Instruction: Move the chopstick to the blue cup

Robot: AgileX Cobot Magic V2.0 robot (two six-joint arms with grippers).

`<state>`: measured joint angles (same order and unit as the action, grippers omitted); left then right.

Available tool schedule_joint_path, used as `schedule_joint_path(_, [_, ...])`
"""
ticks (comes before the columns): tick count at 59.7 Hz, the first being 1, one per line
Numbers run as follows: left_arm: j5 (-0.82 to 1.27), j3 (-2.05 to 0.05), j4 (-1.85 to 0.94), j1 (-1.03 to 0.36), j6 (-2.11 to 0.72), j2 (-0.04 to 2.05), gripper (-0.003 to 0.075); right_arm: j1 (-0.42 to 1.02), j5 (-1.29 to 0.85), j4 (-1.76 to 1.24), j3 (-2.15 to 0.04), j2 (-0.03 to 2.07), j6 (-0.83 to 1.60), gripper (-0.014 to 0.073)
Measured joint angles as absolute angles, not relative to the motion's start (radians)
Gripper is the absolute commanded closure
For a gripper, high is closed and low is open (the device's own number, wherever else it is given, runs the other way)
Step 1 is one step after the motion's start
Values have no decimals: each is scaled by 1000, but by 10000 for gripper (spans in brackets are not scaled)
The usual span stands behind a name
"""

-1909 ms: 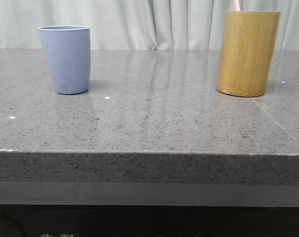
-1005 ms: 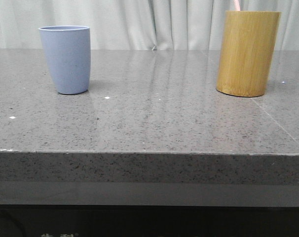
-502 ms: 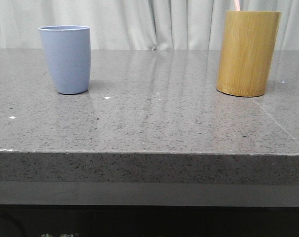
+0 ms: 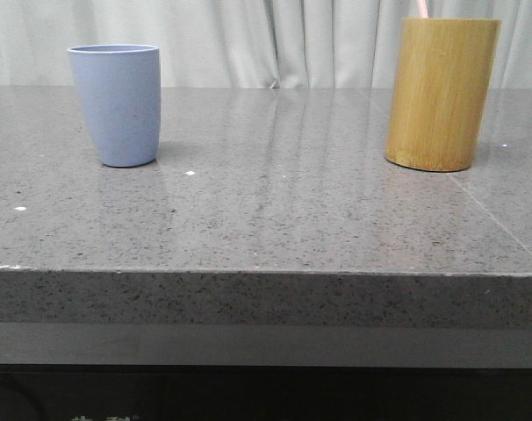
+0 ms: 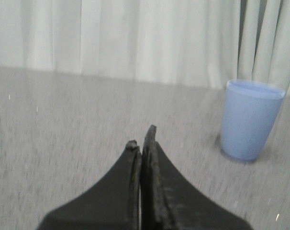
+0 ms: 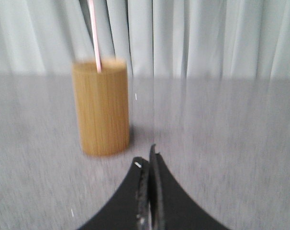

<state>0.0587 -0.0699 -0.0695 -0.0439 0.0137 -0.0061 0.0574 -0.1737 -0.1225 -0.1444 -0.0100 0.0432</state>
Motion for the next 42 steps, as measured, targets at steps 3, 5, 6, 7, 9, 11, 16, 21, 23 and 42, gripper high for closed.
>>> schedule_joint_path(3, [94, -134, -70, -44, 14, -4, 739, 57, -198, -122, -205, -3, 43, 652])
schedule_joint_path(5, [127, -188, -67, -44, 14, 5, 739, 57, -220, -124, -251, 14, 43, 652])
schedule_joint_path(6, [142, -211, -66, -44, 14, 16, 739, 57, -233, -124, -269, 23, 43, 652])
schedule_joint_path(7, [167, -245, -61, -44, 14, 26, 739, 57, -241, -125, -297, 40, 43, 652])
schedule_joint_path(9, [210, -302, -52, -44, 14, 58, 739, 57, -262, -126, -342, 72, 43, 652])
schedule_joint_path(11, [251, -355, -38, -44, 14, 97, 739, 57, -283, -133, -384, 110, 43, 652])
schedule_joint_path(16, [322, -454, -15, -44, 14, 215, 739, 57, -319, -142, -470, 210, 43, 652])
schedule_joint_path(21, [351, -511, -5, -44, 14, 348, 739, 57, -332, -144, -521, 308, 41, 652])
schedule_joint_path(23, [355, -526, 0, -44, 14, 392, 739, 57, -332, -144, -533, 345, 41, 652])
schedule_joint_path(42, [339, -552, 0, -44, 14, 549, 379, 57, -348, -145, -548, 466, 41, 243])
